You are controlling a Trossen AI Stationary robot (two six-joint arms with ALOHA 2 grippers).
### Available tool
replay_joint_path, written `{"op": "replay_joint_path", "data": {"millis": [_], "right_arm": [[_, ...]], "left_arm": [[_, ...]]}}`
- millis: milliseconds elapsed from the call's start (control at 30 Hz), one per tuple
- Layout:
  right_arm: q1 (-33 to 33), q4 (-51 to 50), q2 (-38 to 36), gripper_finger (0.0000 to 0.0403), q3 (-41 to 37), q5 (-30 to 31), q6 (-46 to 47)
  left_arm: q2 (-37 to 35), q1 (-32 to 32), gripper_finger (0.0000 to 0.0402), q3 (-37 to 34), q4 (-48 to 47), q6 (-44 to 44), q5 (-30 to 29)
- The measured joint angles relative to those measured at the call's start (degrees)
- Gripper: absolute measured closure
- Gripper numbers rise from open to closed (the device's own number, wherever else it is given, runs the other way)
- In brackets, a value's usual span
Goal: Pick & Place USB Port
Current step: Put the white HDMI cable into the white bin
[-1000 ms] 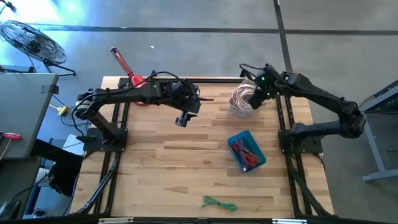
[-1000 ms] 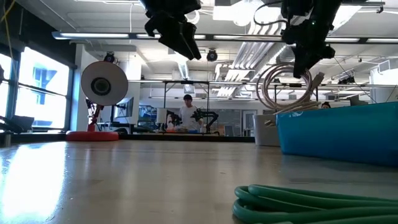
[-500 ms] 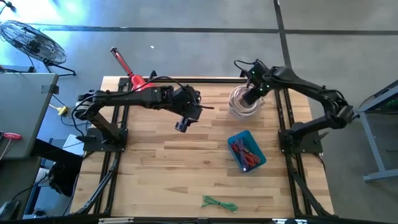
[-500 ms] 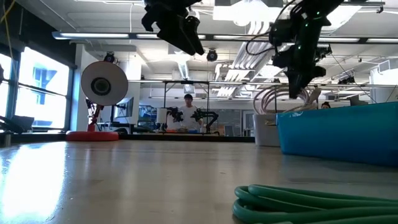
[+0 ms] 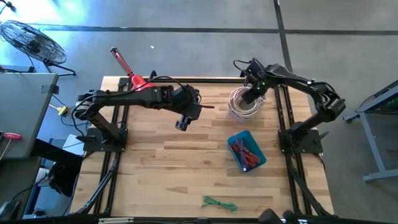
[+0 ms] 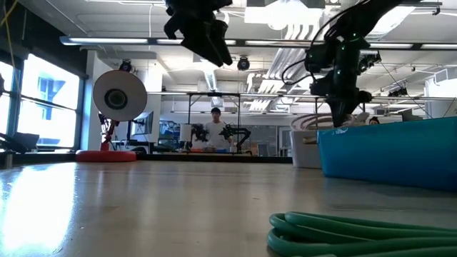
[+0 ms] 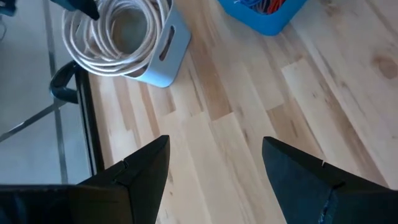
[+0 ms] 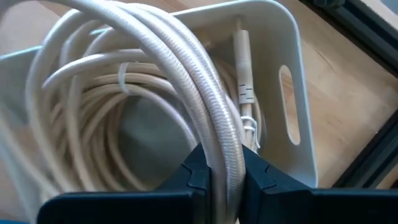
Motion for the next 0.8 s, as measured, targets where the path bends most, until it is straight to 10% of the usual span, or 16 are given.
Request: {"op": "replay_joint_path", "data": {"millis": [367, 800], "right_arm": [[-0.3, 1.9, 5.3, 0.0376, 0.0, 0.7, -3.2], [0.3, 2.5, 2.9, 0.0205, -0.3, 3.1, -3.0]], "left_arm": [[0.0, 0.0, 0.0153, 0.0, -0.4, 0.0, -1.0], [0.0, 0.0, 0.0153, 0.0, -0.4, 0.9, -1.2]]}}
